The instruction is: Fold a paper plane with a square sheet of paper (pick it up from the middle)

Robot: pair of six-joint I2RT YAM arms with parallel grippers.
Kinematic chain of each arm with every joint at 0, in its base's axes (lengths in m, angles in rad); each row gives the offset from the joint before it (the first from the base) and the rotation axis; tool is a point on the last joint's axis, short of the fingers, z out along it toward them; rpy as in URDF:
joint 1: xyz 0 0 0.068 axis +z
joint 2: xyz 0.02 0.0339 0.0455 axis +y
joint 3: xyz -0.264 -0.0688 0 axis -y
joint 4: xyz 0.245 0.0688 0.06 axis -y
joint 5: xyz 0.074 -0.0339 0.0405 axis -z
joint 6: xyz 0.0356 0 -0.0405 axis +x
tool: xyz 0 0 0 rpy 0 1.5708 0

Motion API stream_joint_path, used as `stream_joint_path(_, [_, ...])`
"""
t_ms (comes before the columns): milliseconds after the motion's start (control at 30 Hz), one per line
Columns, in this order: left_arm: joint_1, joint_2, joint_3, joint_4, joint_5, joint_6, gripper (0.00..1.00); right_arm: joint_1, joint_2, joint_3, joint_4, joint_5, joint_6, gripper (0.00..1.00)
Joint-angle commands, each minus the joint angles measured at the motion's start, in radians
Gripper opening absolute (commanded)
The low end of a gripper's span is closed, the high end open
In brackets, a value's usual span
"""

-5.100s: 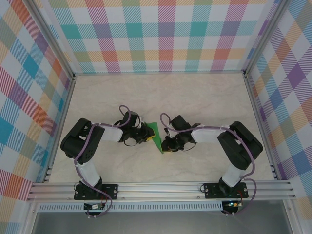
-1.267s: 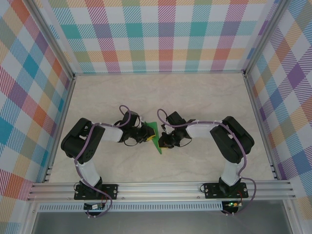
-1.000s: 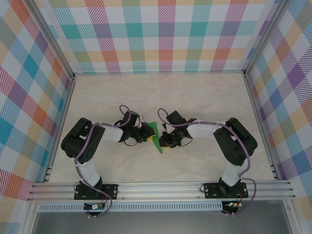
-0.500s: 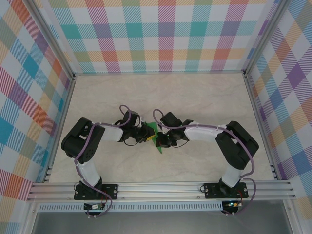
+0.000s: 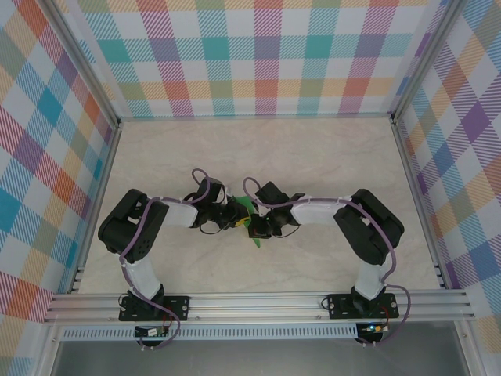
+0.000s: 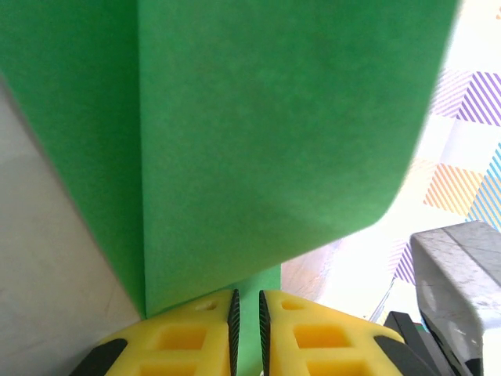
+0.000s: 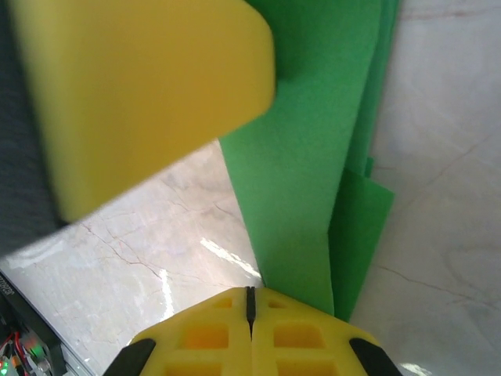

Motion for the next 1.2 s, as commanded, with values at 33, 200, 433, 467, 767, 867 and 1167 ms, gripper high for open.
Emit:
stream_joint_path(33, [-0.005,0.052,0.005,-0.044,-0.057,0.013,0.17,0.003,0.009,-0.043,0.003,-0.037,0.015,0.01])
stream_joint_path(200, [-0.004,0.054,0.006,-0.074,-0.081,0.016,0.16,0.003,0.003,-0.078,0.001,-0.055,0.005,0.01])
stream_joint_path(433, [-0.004,0.068,0.001,-0.122,-0.123,0.023,0.14,0.003,-0.039,-0.176,0.011,-0.069,-0.03,0.0])
stream_joint_path(467, [-0.004,0.068,0.001,-0.124,-0.128,0.022,0.14,0.003,-0.049,-0.199,0.021,-0.078,-0.036,0.0])
stream_joint_path(767, [-0.004,0.073,0.008,-0.114,-0.109,0.023,0.14,-0.001,-0.179,-0.32,0.023,-0.069,-0.085,0.01])
stream_joint_path(867, [-0.003,0.077,0.015,-0.097,-0.087,0.028,0.14,-0.007,-0.204,-0.277,-0.001,-0.049,-0.084,0.02])
stream_joint_path(1167, [-0.003,0.066,0.03,-0.085,-0.057,0.038,0.15,-0.006,-0.165,-0.106,0.022,-0.018,-0.051,0.03])
